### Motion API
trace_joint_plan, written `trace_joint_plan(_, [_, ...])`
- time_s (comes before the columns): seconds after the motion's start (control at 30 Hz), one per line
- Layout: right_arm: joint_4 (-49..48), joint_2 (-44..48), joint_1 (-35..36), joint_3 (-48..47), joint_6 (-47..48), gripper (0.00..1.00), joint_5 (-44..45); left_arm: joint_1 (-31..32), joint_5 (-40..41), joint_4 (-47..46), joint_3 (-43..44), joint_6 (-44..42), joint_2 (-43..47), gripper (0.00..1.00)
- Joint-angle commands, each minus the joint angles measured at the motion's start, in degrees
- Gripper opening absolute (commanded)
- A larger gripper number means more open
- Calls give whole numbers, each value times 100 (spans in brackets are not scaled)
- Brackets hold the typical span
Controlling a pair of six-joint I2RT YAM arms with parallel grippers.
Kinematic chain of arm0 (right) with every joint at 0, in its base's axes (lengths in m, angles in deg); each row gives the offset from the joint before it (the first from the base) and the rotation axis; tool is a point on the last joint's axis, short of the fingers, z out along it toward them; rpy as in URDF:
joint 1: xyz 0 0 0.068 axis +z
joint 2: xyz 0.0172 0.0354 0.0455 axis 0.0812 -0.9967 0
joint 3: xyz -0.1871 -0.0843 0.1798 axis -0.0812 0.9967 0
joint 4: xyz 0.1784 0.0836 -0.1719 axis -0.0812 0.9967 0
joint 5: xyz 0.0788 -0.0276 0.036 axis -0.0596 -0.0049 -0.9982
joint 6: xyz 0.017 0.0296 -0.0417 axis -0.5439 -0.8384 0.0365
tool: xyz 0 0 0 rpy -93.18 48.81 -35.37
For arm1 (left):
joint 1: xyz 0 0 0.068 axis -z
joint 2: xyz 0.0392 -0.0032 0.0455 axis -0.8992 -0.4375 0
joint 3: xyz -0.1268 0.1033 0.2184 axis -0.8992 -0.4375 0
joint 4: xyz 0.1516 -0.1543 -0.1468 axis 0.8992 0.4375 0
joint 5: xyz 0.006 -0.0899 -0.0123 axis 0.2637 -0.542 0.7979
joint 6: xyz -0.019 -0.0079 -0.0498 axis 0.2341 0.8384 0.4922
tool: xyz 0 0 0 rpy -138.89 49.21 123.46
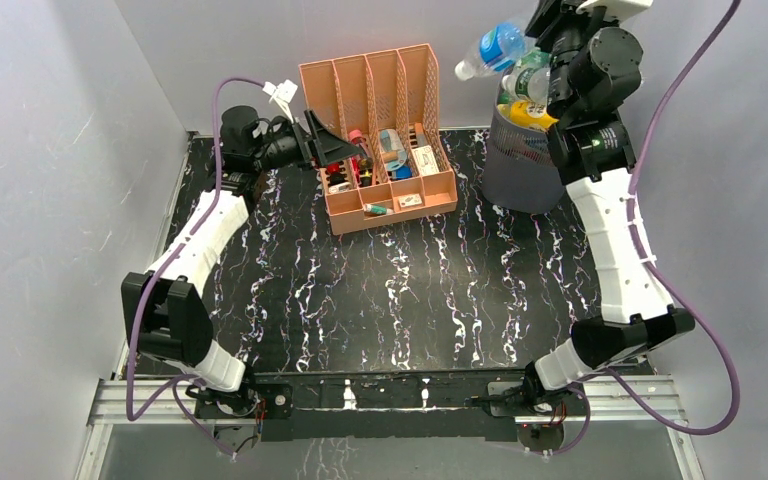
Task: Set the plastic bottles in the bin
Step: Pick up the plastic bottle at the center of the board, then place the plastic bottle in the trash bin.
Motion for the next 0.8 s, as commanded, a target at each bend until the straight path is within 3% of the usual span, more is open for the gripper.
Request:
trace_joint_plan(0.0, [-2191, 46, 6, 12, 1035, 43, 1132, -87, -211, -194, -131, 17, 132, 96])
trace_joint_plan(0.17, [-3470, -530, -164, -556, 2601, 44, 1796, -96, -354, -525, -176, 244, -17, 96])
trace_joint_plan(0.3, [-3380, -1021, -629, -1379, 2908, 44, 1984, -96, -491, -632, 53, 402, -286, 95])
trace_joint_plan(0.47, [-2914, -1246, -1203, -1450, 2755, 45, 2255, -107, -564, -635, 335, 494, -498, 95])
trace_joint_plan(0.77, [-1377, -1074, -1681, -402, 1116, 46, 1913, -96, -649, -1035, 209, 836, -742, 95])
